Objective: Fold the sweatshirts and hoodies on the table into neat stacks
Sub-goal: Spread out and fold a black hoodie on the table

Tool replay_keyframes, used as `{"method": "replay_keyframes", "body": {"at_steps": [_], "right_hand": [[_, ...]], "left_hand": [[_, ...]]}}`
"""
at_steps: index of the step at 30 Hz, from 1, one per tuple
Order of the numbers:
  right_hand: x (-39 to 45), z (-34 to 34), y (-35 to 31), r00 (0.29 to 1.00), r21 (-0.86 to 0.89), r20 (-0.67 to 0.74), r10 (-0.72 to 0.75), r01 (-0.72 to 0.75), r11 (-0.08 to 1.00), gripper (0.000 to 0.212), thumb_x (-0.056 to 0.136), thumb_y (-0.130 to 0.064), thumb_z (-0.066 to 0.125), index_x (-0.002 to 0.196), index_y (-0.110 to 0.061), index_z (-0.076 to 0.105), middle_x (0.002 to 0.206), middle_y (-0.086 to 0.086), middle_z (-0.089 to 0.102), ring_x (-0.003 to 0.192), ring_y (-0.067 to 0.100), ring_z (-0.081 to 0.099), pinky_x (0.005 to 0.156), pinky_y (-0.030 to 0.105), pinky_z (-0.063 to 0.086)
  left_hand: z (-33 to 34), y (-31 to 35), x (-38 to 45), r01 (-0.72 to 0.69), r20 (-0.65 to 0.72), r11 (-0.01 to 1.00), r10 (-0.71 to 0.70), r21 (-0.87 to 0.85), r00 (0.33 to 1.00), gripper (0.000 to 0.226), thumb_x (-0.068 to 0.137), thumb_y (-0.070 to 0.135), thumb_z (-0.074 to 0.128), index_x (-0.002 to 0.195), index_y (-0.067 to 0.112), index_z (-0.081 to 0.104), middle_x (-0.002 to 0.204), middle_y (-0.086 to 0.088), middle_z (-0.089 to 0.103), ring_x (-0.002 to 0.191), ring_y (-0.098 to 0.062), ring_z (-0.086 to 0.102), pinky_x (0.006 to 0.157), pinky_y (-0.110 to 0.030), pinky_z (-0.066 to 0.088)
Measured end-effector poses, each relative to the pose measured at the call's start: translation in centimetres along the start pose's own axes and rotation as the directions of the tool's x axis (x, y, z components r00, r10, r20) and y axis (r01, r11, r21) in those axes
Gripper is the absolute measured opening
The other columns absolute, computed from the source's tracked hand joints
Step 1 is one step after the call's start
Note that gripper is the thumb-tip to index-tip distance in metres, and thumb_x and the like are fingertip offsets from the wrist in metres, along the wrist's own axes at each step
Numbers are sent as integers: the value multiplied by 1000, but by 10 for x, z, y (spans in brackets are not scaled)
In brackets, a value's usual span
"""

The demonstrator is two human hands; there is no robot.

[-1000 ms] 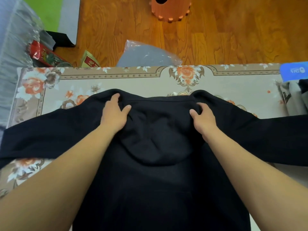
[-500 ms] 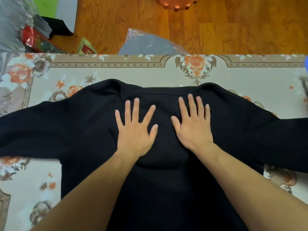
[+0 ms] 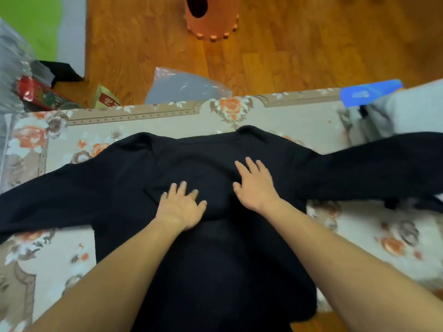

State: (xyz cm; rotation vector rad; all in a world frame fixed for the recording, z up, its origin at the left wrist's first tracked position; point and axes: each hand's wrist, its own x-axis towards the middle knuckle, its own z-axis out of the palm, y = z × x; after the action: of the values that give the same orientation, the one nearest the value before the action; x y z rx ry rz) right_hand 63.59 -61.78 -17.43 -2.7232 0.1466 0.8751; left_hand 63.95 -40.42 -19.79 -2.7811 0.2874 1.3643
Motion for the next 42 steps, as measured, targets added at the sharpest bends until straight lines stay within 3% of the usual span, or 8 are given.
{"method": "replay_keyframes", "body": {"at_steps": [4, 8, 15, 20, 29, 34, 38, 42], "right_hand": [[-123, -23, 25, 981, 513, -32, 192, -149, 845, 62, 100, -28, 55, 157, -25, 30, 164, 3, 22, 151, 25, 22, 121, 38, 23], [-192, -65, 99, 871, 708, -112, 478, -268, 653, 51, 96, -12, 55, 146, -13, 47, 145, 8, 49, 123, 25, 55, 102, 34, 46], [-208, -109, 260, 682, 822, -171, 711, -299, 484, 54, 91, -18, 60, 143, -12, 46, 147, 15, 44, 124, 32, 52, 103, 38, 45], [-187, -131, 322, 598, 729, -333, 729, -327, 601, 61, 96, -18, 55, 153, -15, 34, 159, 9, 26, 142, 33, 32, 112, 45, 37], [-147, -170, 378, 645, 666, -88, 759, -529, 526, 84, 98, -42, 55, 161, -22, 3, 165, 10, 16, 146, 40, 24, 114, 52, 30], [-144, -176, 400, 596, 870, 32, 803, -412, 271, 55, 90, -23, 66, 138, -3, 49, 137, 19, 56, 122, 38, 56, 94, 45, 49], [-183, -201, 377, 696, 987, 80, 713, 43, -152, 25, 88, 1, 63, 112, -6, 62, 114, 13, 68, 99, 24, 64, 79, 34, 56], [-236, -209, 305, 864, 981, -190, 466, 154, 114, 21, 85, 0, 67, 99, -16, 64, 103, 5, 65, 93, 19, 63, 81, 33, 56]], "left_hand": [[16, 47, -87, -173, 248, 981, 189, -83, 950, 68, 105, 46, 44, 164, 26, 16, 171, -3, 15, 157, -25, 15, 126, -41, 20], [-16, 91, -145, -100, 139, 912, 167, -397, 976, 60, 105, 40, 48, 161, 26, 29, 163, 1, 35, 148, -22, 36, 120, -32, 30], [-65, 163, -176, -84, -65, 890, 61, -449, 996, 46, 104, 33, 52, 148, 23, 52, 150, 0, 54, 137, -21, 50, 110, -29, 38], [-68, 226, -192, -43, -73, 783, -2, -621, 997, 37, 104, 29, 53, 139, 20, 59, 138, 1, 61, 117, -14, 55, 95, -24, 37], [-93, 286, -200, -63, -104, 736, -10, -674, 995, 28, 104, 29, 51, 129, 24, 63, 115, 11, 60, 108, -10, 55, 90, -26, 37], [-106, 298, -206, -76, -141, 696, -36, -714, 989, 24, 103, 33, 53, 123, 31, 67, 117, 15, 64, 113, -10, 59, 99, -32, 46], [-112, 318, -226, -171, -174, 445, 34, -879, 984, 22, 105, 29, 52, 120, 29, 69, 117, 8, 72, 106, -8, 69, 102, -37, 53], [-120, 338, -256, -197, -184, 66, 168, -978, 969, 28, 105, 26, 55, 130, 18, 66, 119, -1, 75, 109, -16, 72, 103, -42, 54]]}}
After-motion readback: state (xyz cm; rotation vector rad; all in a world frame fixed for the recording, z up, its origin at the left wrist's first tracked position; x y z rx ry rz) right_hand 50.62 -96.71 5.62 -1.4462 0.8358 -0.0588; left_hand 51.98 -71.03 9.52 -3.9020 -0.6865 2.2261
